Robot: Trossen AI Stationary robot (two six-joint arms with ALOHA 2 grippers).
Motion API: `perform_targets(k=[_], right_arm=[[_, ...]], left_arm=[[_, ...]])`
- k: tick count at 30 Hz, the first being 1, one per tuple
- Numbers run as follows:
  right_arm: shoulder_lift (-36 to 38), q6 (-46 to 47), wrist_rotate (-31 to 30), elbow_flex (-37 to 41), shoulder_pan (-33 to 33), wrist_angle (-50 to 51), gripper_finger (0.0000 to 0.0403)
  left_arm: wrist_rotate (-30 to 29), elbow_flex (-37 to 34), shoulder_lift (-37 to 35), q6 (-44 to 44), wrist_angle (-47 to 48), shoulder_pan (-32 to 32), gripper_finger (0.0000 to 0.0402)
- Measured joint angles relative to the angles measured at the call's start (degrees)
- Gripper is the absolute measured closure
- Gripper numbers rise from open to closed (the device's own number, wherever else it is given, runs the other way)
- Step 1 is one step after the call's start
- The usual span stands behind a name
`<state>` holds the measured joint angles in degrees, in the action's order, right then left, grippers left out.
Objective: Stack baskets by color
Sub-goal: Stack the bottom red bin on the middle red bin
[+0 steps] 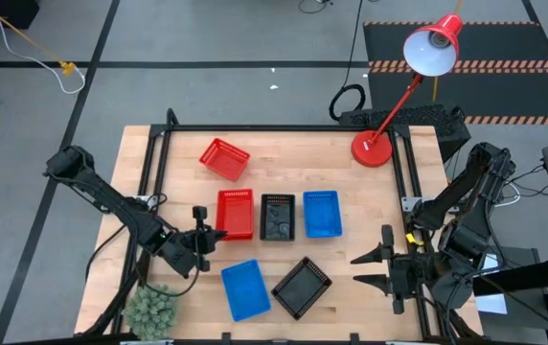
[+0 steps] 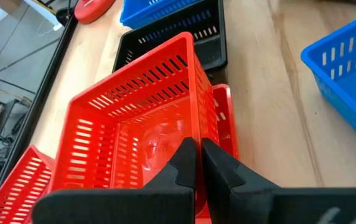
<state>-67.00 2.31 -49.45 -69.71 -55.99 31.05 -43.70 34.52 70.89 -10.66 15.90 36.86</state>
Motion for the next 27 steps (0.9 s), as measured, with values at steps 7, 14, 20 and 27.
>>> perform_targets(k=[7,14,20,27], right_arm=[[0.0,0.0,0.0,0.0,0.0,0.0,0.0245],[0.0,0.0,0.0,0.0,0.0,0.0,0.0245],[0.0,0.0,0.02,0.0,0.0,0.0,0.0245],[0.0,0.0,0.02,0.0,0.0,0.0,0.0245]], left_arm=[[0.26,-0.38,1.27,-0.48,-0.79,-0.26,0.039],[1.85,-1.92,2.94,-2.08,-2.67,-0.48,0.0383],[2.45,-1.97,3.02,-1.77,-2.49,-0.52,0.0364],[0.95,-1.97,3.02,-2.42,-2.49,-0.52,0.0287]])
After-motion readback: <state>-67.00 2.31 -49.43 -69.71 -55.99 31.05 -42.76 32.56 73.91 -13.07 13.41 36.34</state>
